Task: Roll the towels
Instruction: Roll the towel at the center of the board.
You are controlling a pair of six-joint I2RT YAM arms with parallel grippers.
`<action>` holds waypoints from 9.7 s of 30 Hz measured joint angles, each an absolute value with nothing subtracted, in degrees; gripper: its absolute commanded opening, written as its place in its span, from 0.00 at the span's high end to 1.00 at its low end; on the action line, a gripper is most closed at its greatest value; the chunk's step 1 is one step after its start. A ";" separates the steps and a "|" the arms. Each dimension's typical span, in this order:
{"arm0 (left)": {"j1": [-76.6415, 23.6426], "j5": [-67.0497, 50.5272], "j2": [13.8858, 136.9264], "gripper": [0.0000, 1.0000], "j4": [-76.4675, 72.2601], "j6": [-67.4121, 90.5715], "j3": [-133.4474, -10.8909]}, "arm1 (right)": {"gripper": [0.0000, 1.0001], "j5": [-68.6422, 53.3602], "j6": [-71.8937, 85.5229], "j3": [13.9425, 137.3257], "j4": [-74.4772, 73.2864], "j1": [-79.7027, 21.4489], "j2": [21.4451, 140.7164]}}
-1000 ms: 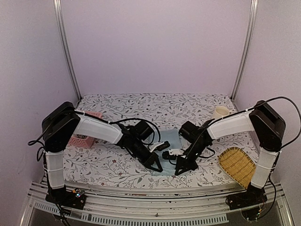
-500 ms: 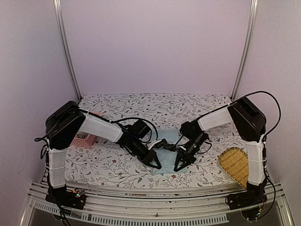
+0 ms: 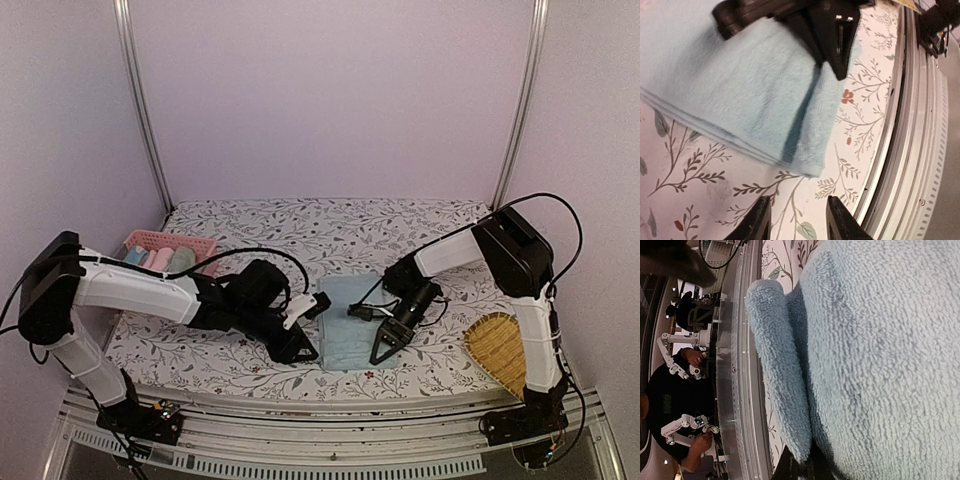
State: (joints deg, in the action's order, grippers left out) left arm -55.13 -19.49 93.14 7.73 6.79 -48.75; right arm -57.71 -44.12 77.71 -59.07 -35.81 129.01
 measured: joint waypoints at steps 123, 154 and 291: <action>-56.66 -41.76 108.07 0.78 -3.62 24.58 -54.83 | 0.98 -40.21 -48.80 64.45 -46.24 -45.01 110.30; -76.93 11.35 111.44 0.83 6.15 -12.01 -63.94 | 0.97 -56.60 -51.44 80.95 -71.11 -38.46 131.46; -81.19 15.86 97.71 0.59 -0.45 -1.23 -51.51 | 0.92 -48.69 -54.83 89.43 -75.70 -45.82 133.27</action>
